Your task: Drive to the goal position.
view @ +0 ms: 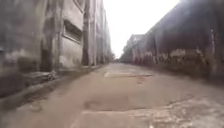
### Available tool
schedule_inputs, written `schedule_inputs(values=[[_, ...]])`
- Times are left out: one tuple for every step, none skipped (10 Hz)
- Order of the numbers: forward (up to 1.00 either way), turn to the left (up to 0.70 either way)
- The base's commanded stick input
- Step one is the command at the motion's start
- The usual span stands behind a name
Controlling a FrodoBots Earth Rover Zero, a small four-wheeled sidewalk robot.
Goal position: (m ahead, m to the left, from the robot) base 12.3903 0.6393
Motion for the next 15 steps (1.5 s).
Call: schedule_inputs(values=[[0.7, 0.0], [0.7, 0.0], [0.7, 0.0], [0.7, 0.0], [0.7, 0.0], [0.7, 0.0], [0.7, 0.0], [0.7, 0.0], [0.7, 0.0], [0.7, 0.0], [0.7, -0.26], [0.7, -0.3], [0.7, -0.19], [0.7, 0.0], [0.7, 0.0]])
